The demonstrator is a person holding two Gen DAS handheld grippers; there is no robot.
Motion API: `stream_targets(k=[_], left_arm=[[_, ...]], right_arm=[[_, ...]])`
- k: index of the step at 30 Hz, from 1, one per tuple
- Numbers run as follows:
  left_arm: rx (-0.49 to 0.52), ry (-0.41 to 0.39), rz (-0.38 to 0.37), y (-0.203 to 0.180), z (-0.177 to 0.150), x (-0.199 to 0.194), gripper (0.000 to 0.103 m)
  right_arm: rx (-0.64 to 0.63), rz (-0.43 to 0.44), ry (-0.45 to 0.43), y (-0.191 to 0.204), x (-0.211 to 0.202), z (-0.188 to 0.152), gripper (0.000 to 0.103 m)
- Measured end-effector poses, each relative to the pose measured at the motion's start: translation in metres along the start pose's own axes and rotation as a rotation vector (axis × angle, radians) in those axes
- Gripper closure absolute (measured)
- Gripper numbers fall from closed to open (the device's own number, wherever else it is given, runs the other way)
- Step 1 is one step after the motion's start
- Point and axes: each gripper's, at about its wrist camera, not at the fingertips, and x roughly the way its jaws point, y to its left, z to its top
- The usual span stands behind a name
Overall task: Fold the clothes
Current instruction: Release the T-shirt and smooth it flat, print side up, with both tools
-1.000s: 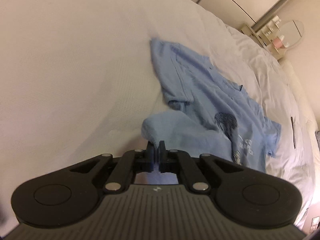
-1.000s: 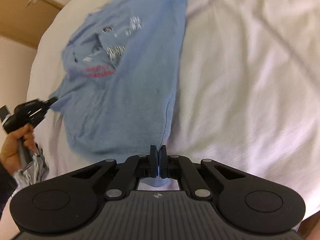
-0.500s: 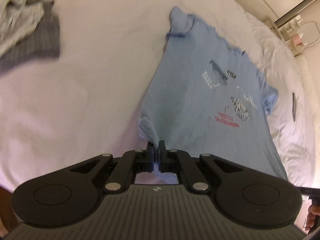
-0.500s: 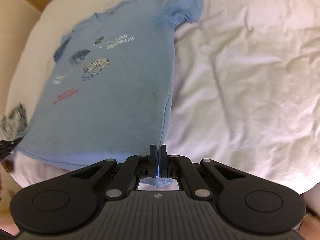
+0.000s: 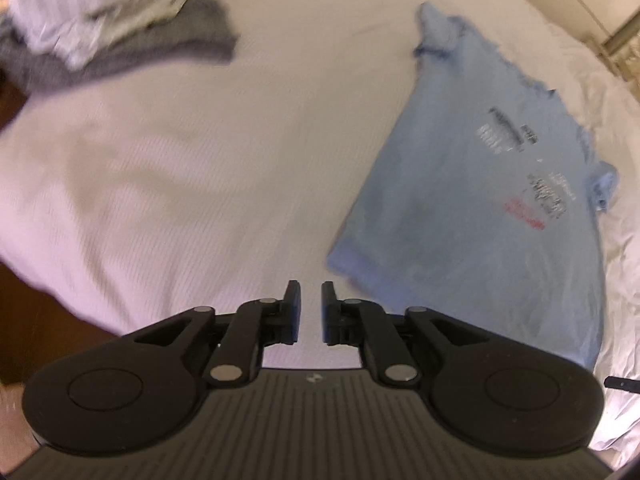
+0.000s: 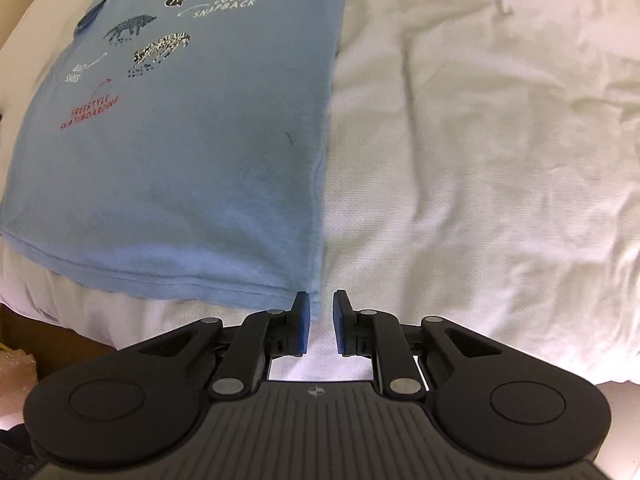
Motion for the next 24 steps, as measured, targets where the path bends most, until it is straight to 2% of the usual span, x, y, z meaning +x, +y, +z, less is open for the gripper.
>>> stream_targets(k=[1,2,6,9,13,18,20,24], left_arm=[[0.016,-0.013,-0.008,-0.005,0.007,0.000,0.078],[0.029,-0.024,-0.021,-0.010,0.014,0.002,0.076],[0.109,-0.037,-0.060,-0.039,0.037,0.022,0.076],[0.208,-0.051,-0.080,-0.066,0.060,0.040,0.074],[0.364,-0.080,-0.118,-0.107,0.097,0.075,0.069],[0.683,-0.176,0.022,-0.168,0.152,0.139,0.061],[0.782,-0.201,0.067,-0.186,0.172,0.166,0.054],[0.944,-0.240,0.130,-0.203,0.206,0.215,0.054]], right_arm=[[0.004,0.008,-0.012,0.000,-0.004,0.001,0.084],[0.004,0.016,-0.025,0.000,-0.006,0.002,0.081],[0.001,0.066,-0.071,0.012,-0.018,0.011,0.072],[-0.009,0.103,-0.099,0.026,-0.024,0.021,0.066],[0.030,0.128,-0.138,0.043,-0.027,0.042,0.066],[0.094,0.142,-0.194,0.076,-0.021,0.082,0.066],[0.096,0.155,-0.203,0.095,-0.014,0.099,0.066],[0.097,0.162,-0.196,0.124,0.003,0.134,0.064]])
